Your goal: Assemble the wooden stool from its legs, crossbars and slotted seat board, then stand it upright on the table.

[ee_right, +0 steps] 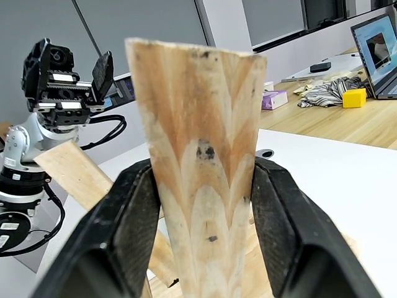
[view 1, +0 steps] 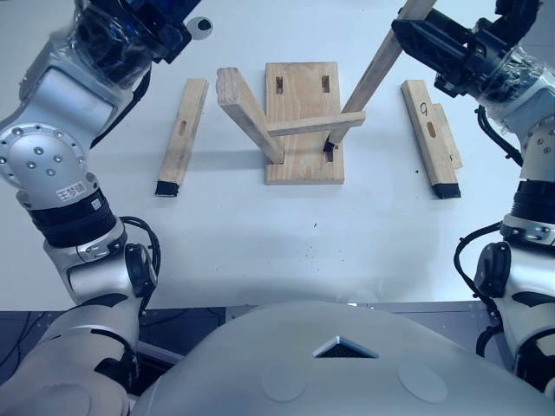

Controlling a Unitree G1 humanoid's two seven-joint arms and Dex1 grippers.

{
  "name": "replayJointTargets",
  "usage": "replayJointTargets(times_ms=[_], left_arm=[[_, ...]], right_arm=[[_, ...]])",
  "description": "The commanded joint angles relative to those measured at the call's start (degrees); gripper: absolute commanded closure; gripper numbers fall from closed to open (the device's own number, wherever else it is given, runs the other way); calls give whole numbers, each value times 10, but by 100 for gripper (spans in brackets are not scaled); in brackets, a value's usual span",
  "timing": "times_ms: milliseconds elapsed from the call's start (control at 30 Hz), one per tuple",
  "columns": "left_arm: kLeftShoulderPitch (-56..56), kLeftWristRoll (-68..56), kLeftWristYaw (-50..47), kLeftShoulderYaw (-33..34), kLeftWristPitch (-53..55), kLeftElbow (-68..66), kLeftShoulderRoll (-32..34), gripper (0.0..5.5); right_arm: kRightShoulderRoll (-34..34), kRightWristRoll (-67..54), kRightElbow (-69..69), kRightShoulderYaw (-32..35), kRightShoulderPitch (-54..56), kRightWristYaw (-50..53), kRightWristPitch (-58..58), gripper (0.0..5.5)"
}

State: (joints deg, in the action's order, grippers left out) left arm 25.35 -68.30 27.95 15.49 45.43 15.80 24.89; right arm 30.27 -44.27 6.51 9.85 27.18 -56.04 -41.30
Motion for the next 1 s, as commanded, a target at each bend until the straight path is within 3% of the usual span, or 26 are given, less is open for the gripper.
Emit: replayJointTargets(times_ms=[33,1000], left_arm=[[-7,13,0,-2,-5,3,0,251],[-15,17,-4,-4,-9,4,-8,251]], right_arm=[[16,-2,-10,-3,-7,-4,-30,343],[58,11,-45,-7,24,-51,-42,344]])
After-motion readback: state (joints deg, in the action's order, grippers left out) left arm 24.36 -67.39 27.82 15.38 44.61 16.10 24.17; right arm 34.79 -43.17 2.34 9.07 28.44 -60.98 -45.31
